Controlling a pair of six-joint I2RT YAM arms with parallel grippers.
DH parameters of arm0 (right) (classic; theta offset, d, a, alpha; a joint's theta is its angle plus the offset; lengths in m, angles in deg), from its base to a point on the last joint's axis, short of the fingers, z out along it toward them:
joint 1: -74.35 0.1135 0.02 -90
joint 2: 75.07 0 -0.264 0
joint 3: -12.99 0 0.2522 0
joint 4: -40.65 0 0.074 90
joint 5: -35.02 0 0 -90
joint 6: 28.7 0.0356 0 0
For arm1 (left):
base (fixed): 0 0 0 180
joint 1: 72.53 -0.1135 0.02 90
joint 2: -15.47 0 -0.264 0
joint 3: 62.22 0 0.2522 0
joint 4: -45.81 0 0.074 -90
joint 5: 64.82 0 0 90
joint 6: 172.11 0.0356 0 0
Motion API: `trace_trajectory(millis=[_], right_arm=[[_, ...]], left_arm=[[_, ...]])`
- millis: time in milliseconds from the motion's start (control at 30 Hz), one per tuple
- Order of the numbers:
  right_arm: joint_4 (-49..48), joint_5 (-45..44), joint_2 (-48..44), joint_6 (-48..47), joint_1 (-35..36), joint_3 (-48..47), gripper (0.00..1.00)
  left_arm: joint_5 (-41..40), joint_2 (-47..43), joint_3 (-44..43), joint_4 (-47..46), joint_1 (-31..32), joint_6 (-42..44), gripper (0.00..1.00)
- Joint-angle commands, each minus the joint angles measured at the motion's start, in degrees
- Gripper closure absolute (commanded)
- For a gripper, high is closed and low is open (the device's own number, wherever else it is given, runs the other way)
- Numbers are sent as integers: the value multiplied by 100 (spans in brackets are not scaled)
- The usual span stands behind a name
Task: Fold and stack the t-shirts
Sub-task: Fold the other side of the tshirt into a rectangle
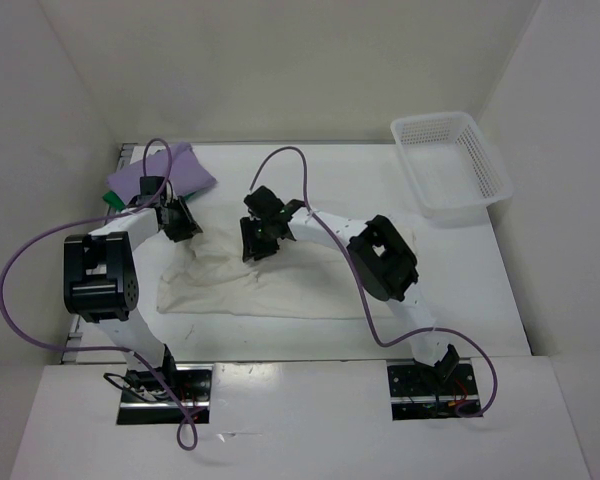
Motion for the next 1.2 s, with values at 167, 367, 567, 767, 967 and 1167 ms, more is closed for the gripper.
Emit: trace_trajectory(millis=[167, 367, 567, 767, 967, 1167], right_arm=[[189, -234, 168, -105, -42, -522, 56], [48, -112, 291, -105, -42, -584, 66], [32, -84, 354, -44, -42, -708, 97], [-144, 170, -664, 9, -42, 47, 100], [-268, 467, -2052, -60, -42, 1304, 100], [-443, 530, -2424, -61, 63, 2359, 100]], left_arm=[[79, 85, -117, -238, 6, 29, 87], [140, 85, -117, -290, 6, -24, 92], [193, 190, -117, -291, 6, -24, 97], [61, 366, -389, -239, 6, -24, 100], [9, 559, -644, -186, 6, -76, 100], [-123, 735, -750, -185, 6, -76, 100]])
